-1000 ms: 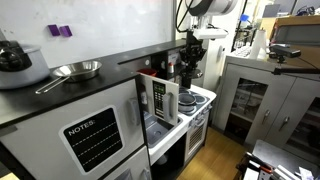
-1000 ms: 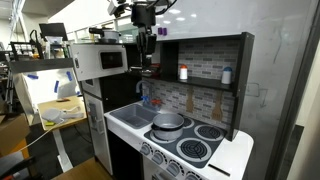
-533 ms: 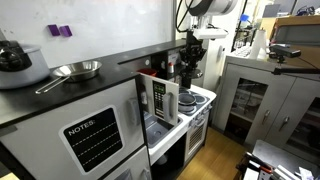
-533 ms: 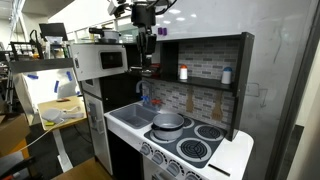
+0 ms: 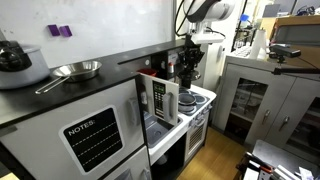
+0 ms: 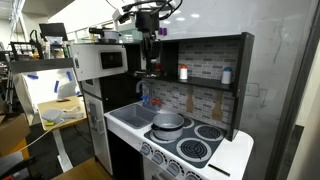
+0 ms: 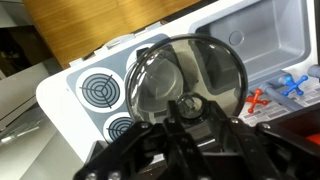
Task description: Put the black lid on top of the grey pot
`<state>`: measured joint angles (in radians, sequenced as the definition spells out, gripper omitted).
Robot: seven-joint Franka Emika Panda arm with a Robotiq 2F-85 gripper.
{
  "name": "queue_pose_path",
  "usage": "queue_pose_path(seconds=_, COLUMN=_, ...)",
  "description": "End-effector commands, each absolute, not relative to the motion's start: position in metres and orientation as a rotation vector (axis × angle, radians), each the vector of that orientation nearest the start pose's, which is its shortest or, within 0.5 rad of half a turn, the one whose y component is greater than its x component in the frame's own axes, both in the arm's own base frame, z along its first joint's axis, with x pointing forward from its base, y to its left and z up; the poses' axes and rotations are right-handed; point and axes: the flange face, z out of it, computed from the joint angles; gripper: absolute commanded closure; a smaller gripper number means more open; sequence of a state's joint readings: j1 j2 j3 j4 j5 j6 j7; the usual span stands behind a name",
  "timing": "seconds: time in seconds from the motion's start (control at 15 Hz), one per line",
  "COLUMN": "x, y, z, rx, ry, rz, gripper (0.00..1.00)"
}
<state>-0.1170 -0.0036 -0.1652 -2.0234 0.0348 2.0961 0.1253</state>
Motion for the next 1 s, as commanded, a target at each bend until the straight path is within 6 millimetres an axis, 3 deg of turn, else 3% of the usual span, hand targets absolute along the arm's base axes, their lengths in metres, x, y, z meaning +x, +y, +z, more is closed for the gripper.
queue_pose_path(seconds=0.0, x=0.548, y=-0.167, z=0.440, rx=-3.046, ry=0.652, rz=-0.157, gripper=0.92)
queue_pose_path(seconds=0.93, x=0.561, y=-0.190, z=0.378, rx=-3.054, ry=0.623, rz=-0.153, gripper=0.92)
